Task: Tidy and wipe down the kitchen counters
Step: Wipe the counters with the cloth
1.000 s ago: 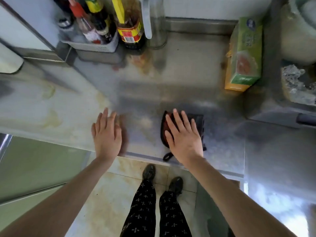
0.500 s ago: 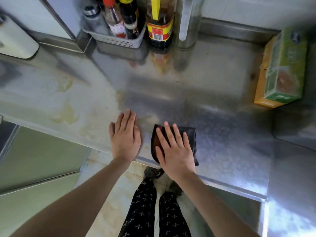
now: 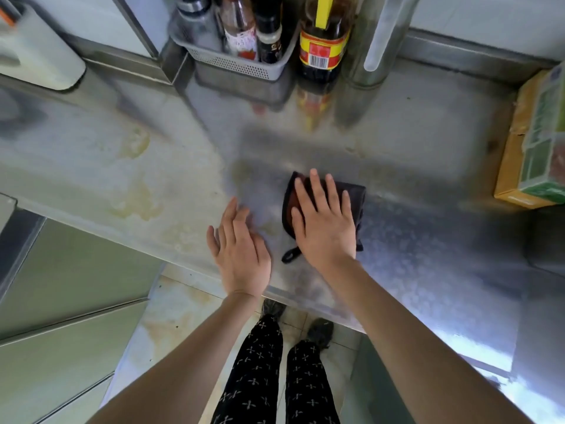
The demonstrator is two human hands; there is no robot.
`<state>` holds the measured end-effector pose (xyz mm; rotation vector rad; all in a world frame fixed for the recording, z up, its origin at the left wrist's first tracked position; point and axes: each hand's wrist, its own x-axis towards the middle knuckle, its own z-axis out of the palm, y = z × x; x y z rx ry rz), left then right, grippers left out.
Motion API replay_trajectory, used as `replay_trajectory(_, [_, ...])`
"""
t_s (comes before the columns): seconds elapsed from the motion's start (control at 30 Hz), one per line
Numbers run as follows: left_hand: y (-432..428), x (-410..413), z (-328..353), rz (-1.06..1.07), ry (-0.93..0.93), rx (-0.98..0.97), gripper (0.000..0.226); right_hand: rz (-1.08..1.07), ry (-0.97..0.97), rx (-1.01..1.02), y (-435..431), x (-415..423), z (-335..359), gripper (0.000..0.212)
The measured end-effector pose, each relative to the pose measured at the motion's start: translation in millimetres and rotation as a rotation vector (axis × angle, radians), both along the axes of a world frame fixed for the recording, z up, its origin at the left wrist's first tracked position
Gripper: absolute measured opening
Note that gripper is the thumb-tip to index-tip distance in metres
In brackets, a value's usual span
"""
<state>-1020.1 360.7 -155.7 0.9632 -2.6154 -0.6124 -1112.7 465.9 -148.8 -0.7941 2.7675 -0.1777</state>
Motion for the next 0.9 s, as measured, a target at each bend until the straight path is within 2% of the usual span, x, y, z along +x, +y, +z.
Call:
replay_trajectory(0.07, [0, -1, 0, 0.029, -0.011, 0.002, 0.042, -0.014, -0.043, 0.015, -15, 5, 3, 0.054])
replay_trajectory(0.17, [-1, -1, 0, 0.052, -0.015, 0.031, 0.043, 0.311, -0.01, 0.024, -10, 31, 4, 0.053])
replay_trajectory(0.23, [-2, -1, 1, 0.048, -0.025, 0.051, 0.043, 0.401, 0.022, 0.019, 5, 32, 0, 0.053])
replay_trajectory(0.27, [-2, -1, 2, 0.037, -0.036, 0.055, 0.044, 0.369, 0.038, 0.026, 10, 27, -3, 0.053])
replay_trajectory(0.4, [-3, -1, 2, -0.044, -0.133, 0.047, 0.045, -0.046, 0.036, 0.013, 8, 26, -1, 0.053])
replay_trajectory(0.57, [-4, 0, 2, -0.177, -0.282, 0.0, 0.053, 0.161, 0.02, 0.067, 50, 51, 4, 0.054])
replay_trajectory(0.63, [-5, 0, 1, -0.192, -0.327, 0.0, 0.061, -0.012, 0.051, 0.088, 71, 27, 0, 0.055])
replay_trajectory(0.73, [-5, -1, 0, -0.22, -0.369, -0.026, 0.068, -0.427, 0.023, 0.052, 76, 0, -1, 0.058])
replay_trajectory(0.77, [-5, -2, 0, -0.231, -0.38, -0.041, 0.068, -0.477, 0.023, 0.038, 71, 2, 0, 0.058])
replay_trajectory(0.83, [-5, -2, 0, -0.267, -0.394, -0.083, 0.066, -0.345, 0.038, 0.044, 64, 22, 2, 0.056])
replay_trajectory(0.9, [-5, -7, 3, -0.334, -0.388, -0.127, 0.064, -0.059, 0.036, 0.079, 76, 41, 2, 0.054])
